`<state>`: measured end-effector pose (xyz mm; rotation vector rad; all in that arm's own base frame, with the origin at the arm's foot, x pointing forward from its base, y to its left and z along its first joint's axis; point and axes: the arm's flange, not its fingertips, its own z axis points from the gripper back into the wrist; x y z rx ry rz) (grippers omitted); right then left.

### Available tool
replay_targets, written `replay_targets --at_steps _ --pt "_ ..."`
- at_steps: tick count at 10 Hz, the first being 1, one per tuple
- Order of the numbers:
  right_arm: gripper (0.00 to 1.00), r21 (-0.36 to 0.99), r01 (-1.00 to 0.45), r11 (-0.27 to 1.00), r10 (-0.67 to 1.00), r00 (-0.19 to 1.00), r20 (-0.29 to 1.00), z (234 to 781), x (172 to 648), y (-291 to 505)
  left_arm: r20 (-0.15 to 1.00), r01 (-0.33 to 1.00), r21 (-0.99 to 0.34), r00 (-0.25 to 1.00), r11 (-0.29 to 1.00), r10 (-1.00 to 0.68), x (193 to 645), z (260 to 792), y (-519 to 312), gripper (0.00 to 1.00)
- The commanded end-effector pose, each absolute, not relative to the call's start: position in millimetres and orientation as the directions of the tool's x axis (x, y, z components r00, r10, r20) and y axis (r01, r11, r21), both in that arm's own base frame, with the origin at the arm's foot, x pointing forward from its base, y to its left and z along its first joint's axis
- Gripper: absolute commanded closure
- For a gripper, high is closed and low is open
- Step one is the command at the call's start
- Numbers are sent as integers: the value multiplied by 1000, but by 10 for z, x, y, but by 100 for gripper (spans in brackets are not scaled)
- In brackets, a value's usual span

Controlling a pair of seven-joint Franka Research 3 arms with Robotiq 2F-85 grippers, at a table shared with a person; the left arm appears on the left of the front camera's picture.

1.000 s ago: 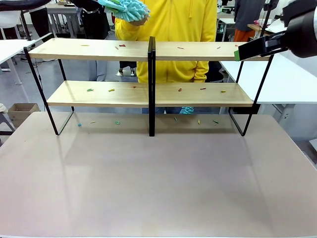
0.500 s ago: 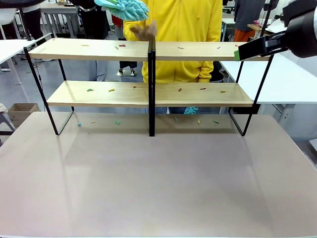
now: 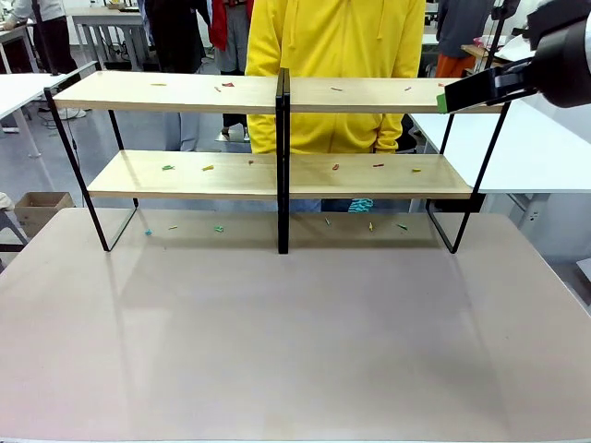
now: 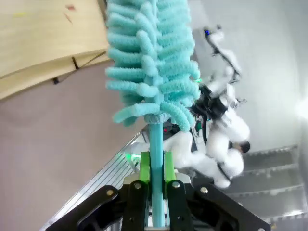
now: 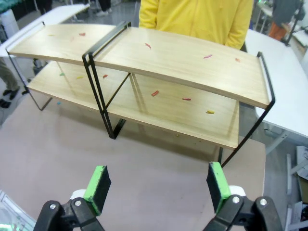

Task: Clean the shelves.
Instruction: Pick up the Duster when the human hands it over.

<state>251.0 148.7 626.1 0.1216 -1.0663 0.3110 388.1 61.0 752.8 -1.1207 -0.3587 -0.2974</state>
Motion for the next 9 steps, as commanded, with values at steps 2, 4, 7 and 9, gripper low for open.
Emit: replay_targets --at_steps 2,4,7,9 --pt "0 -55 -311 949 196 443 875 6268 2516 1478 629 599 -738 777 310 -5 3072 7216 1651 100" --pt "0 -55 -311 949 196 443 875 6268 2516 1478 674 681 -662 724 314 -149 2821 6991 2193 100" --pt "0 -55 -311 949 196 443 875 6268 2516 1478 657 639 -702 751 313 -59 2629 7073 2071 100" --pt "0 -55 -311 949 196 443 875 6268 2516 1478 657 639 -702 751 313 -59 2629 7073 2071 100"
